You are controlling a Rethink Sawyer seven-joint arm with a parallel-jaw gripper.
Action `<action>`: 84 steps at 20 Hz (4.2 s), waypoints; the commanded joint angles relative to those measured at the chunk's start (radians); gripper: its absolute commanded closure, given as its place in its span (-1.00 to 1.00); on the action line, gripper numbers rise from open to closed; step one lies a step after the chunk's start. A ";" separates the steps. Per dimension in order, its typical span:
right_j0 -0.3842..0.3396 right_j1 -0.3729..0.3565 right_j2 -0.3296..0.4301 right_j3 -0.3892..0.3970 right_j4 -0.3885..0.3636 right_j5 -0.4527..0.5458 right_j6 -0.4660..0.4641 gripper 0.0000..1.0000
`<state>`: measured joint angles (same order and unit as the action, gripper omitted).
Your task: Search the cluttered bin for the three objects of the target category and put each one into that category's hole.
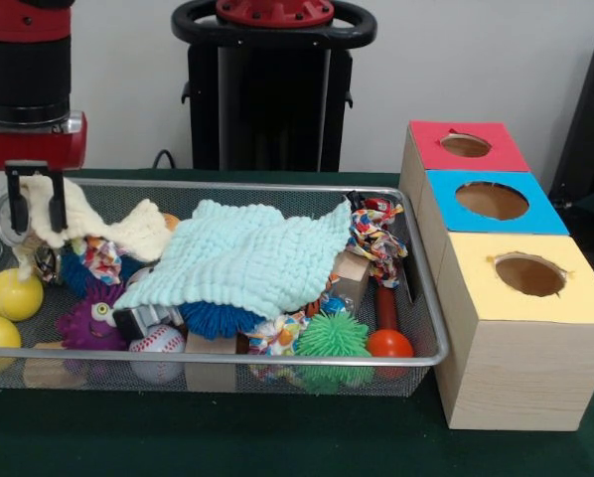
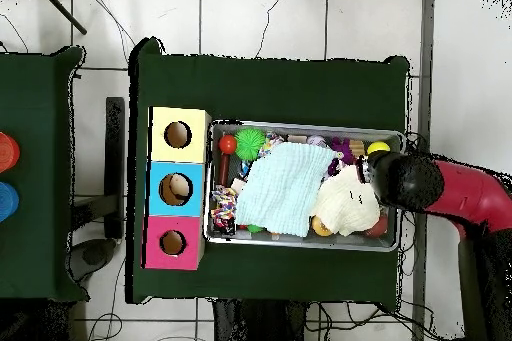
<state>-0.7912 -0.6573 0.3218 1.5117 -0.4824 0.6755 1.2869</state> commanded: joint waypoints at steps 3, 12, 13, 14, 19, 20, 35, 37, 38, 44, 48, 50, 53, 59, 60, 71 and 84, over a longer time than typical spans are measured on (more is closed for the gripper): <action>0.052 -0.016 -0.064 0.144 0.066 -0.080 0.250 1.00; 0.082 -0.051 -0.100 0.178 0.110 -0.088 0.234 1.00; 0.086 -0.057 -0.104 0.184 0.114 -0.090 0.235 1.00; 0.088 -0.060 -0.107 0.187 0.117 -0.092 0.235 1.00; 0.093 -0.085 -0.121 0.202 0.139 -0.092 0.219 1.00; 0.095 -0.088 -0.124 0.204 0.143 -0.091 0.216 1.00; 0.115 -0.090 -0.148 0.239 0.196 -0.145 0.211 1.00; 0.122 -0.090 -0.156 0.237 0.200 -0.148 0.213 1.00; 0.123 -0.089 -0.158 0.237 0.203 -0.149 0.214 1.00; 0.116 -0.079 -0.140 0.248 0.238 -0.142 0.192 1.00; 0.114 -0.093 -0.134 0.254 0.255 -0.127 0.176 1.00; 0.125 -0.101 -0.147 0.247 0.254 -0.120 0.177 1.00; 0.136 -0.090 -0.156 0.255 0.254 -0.138 0.190 1.00; 0.165 -0.100 -0.164 0.260 0.267 -0.129 0.206 1.00; 0.169 -0.103 -0.167 0.261 0.269 -0.129 0.208 1.00; 0.229 -0.118 -0.211 0.274 0.292 -0.151 0.250 1.00; 0.246 -0.130 -0.238 0.293 0.335 -0.177 0.243 1.00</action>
<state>-0.5537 -0.7774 0.0873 1.7235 -0.1942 0.5598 1.2897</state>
